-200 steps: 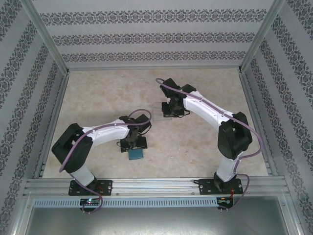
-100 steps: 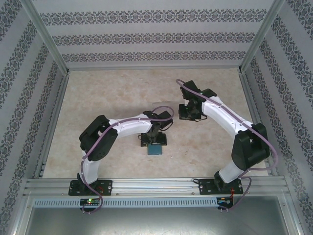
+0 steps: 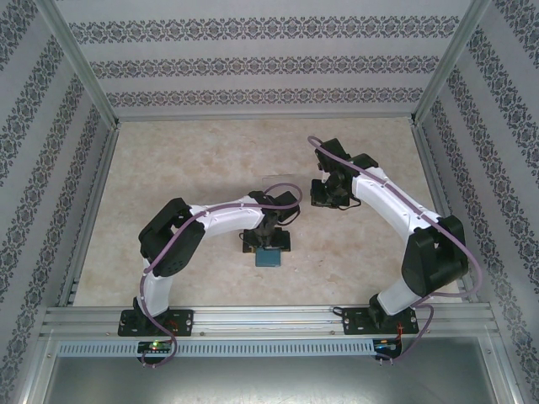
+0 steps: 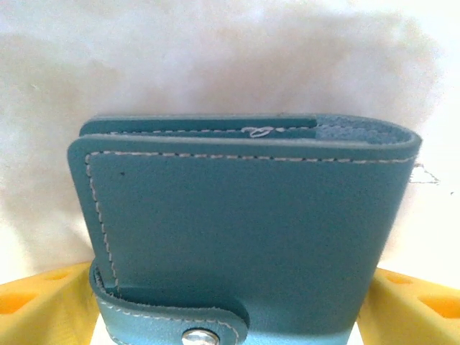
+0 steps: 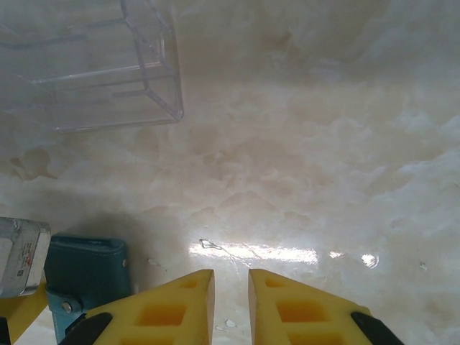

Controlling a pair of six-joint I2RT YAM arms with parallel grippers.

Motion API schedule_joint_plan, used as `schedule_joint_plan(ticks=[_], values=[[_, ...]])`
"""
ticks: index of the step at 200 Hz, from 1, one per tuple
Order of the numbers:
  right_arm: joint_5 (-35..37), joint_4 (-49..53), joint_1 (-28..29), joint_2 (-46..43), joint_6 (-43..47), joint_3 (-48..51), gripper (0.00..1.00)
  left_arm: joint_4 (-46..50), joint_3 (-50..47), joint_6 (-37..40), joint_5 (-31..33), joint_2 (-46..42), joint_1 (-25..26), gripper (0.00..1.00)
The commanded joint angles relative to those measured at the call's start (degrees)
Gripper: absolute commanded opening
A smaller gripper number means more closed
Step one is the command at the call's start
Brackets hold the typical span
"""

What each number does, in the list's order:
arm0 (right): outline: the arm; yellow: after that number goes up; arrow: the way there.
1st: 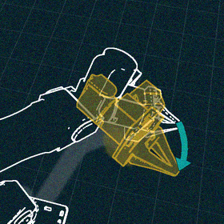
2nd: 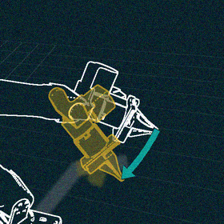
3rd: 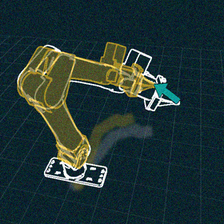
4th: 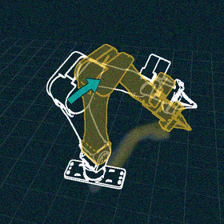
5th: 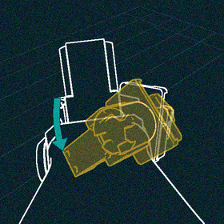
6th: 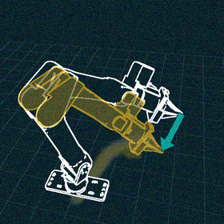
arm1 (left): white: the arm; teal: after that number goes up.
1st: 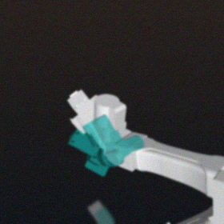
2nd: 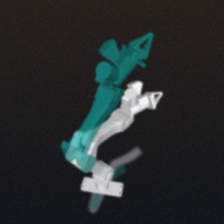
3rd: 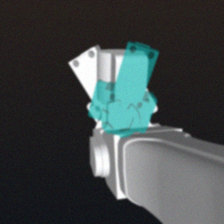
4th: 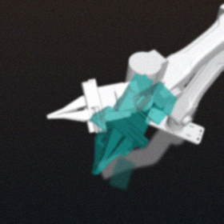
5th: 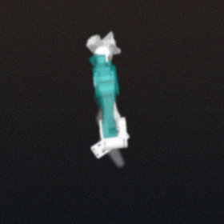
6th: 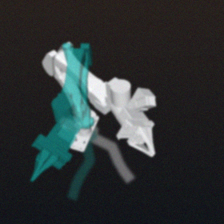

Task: Take the credit cards out of the card holder

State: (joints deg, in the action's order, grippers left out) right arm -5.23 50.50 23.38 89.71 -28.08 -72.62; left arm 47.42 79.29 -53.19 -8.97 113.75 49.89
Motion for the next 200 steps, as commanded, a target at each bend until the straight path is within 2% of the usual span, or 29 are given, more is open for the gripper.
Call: schedule_joint_plan(ticks=[1,62,89,200], values=[[-1.0,0.3,0.3,-1.9,0.2,0.5,0.20,3.5,1.8,1.0,1.3,-2.7,0.6,0.88],[-5.1,-1.8,1.4,-2.5,-1.1,2.6,0.21,5.0,1.3,3.7,2.6,-7.6,-0.6,0.88],[-8.8,-4.5,3.0,-2.6,-1.6,4.4,0.25,3.9,-1.5,5.3,1.4,-9.5,-2.2,0.86],[-19.1,-29.6,8.6,-3.5,-12.6,22.9,0.30,-4.5,-15.5,9.1,-2.3,-21.5,-8.2,0.83]])
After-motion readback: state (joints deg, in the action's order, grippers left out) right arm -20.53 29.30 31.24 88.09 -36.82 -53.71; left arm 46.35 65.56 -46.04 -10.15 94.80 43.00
